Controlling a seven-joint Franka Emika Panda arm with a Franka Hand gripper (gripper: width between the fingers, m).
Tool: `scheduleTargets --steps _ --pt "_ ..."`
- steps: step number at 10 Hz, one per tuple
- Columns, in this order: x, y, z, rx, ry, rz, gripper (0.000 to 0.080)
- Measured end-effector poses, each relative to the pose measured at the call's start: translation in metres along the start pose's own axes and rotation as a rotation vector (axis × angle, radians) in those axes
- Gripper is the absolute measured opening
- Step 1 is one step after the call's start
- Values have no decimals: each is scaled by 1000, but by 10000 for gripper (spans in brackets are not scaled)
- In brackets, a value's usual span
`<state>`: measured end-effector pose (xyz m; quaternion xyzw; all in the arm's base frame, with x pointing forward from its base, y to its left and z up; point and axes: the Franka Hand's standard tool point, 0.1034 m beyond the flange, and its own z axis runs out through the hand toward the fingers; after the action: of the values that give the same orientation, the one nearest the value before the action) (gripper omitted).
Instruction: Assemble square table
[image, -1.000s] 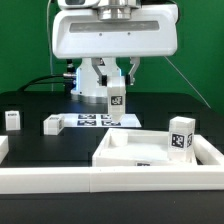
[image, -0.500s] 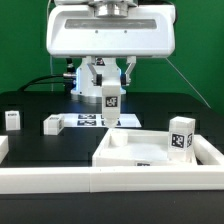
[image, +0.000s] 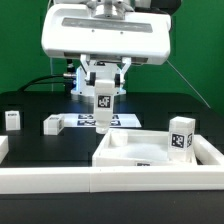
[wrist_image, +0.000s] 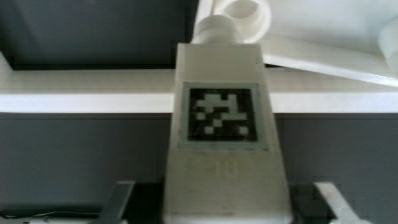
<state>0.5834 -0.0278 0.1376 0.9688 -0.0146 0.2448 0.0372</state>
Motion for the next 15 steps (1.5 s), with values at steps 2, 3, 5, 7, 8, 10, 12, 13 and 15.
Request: scheduleTargets --steps 2,3,5,7,8,10,12,13,15 --pt "0 2 0 -2 -1 2 291" --pt "-1 1 1 -1 -3 1 291" --pt "-4 -5 9 3 -13 -9 291" --pt "-2 -9 17 2 -15 -20 291" --pt "-1 -7 21 -1 -16 -25 291" --pt "-2 -8 21 -1 -17 -27 291" --pt "-2 -8 22 -1 -18 -27 291" --pt "-2 -5 22 -2 -23 -30 291" --pt "5 7 25 -5 -33 -18 291"
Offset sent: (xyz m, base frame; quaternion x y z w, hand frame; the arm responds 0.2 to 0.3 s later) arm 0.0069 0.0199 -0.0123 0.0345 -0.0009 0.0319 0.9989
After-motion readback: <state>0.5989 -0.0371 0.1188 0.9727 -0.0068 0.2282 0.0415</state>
